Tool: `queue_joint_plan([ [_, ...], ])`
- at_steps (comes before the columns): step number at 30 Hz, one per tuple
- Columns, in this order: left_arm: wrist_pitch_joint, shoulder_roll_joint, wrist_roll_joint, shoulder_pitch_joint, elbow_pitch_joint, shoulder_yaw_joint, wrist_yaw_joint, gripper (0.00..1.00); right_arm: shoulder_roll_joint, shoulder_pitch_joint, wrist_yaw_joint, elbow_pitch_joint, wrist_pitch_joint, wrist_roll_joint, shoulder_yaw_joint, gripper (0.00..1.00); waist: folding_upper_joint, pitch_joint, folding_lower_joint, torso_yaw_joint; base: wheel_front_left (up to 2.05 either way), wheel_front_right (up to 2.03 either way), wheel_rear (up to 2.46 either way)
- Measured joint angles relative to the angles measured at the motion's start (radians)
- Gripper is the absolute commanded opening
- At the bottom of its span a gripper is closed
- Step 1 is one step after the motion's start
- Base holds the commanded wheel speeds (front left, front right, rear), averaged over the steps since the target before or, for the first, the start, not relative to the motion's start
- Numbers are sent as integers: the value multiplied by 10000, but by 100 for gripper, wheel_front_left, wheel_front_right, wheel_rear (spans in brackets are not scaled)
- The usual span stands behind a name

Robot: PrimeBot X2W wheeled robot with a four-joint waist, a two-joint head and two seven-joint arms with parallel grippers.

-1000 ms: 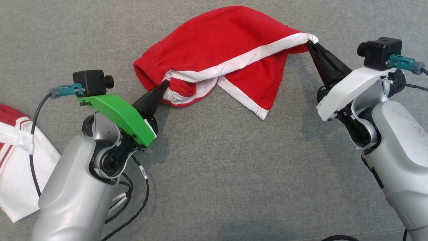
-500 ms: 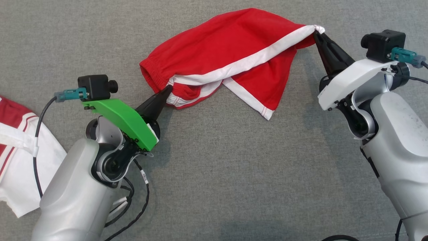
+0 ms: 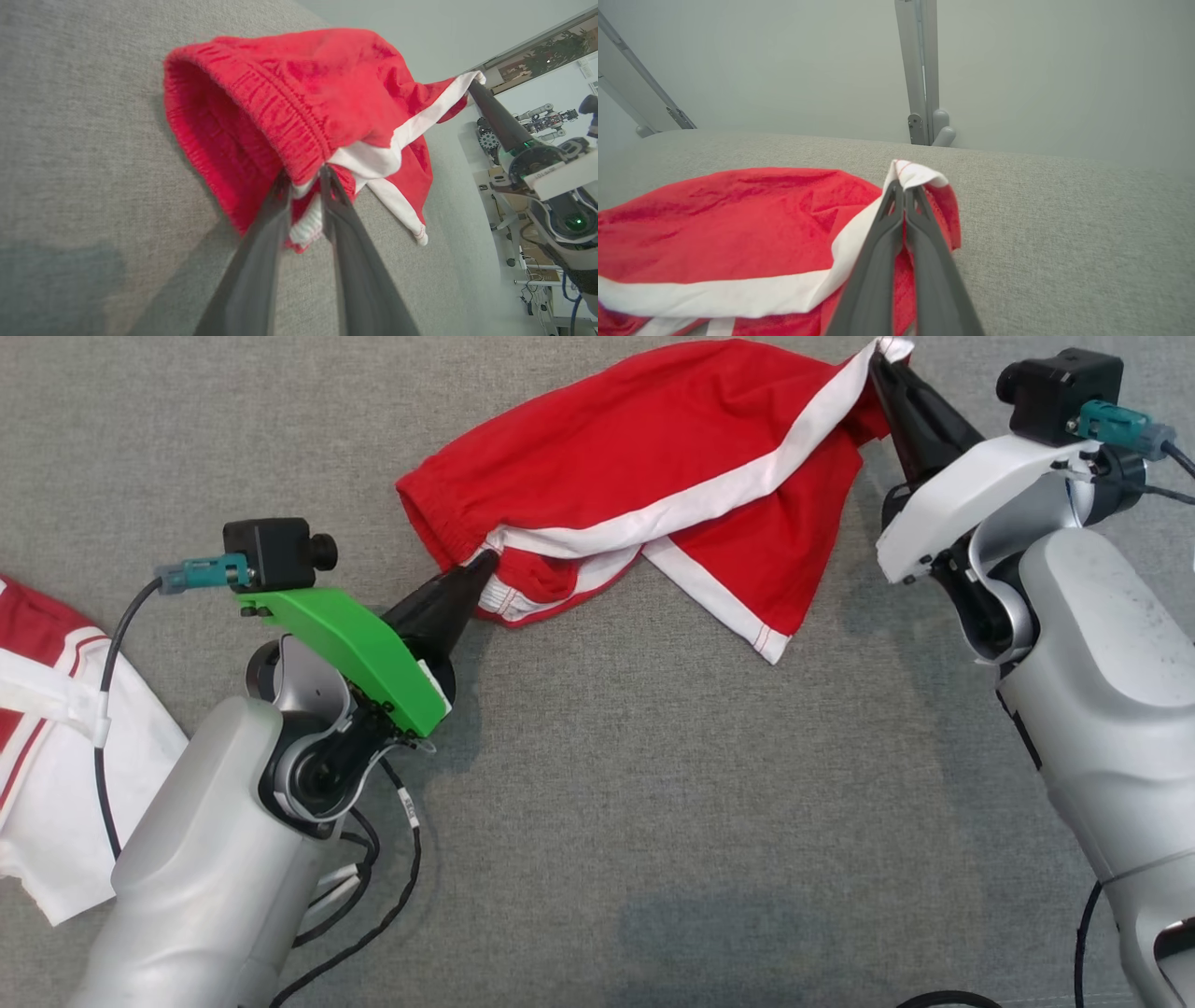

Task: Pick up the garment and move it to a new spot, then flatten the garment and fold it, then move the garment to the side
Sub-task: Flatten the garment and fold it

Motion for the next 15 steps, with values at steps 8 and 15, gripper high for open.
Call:
queue_joint_plan([
  [8, -127, 36, -433, -213, -50, -90, 0, 100, 265, -622, -2, 1089, -617, -600, -456, 0, 0, 311, 0, 219, 0, 0, 0],
  [15, -491, 128, -721, -363, -86, 17, 0, 100, 259, -712, -2, 1708, -936, -780, -596, 0, 0, 302, 0, 382, 0, 0, 0],
])
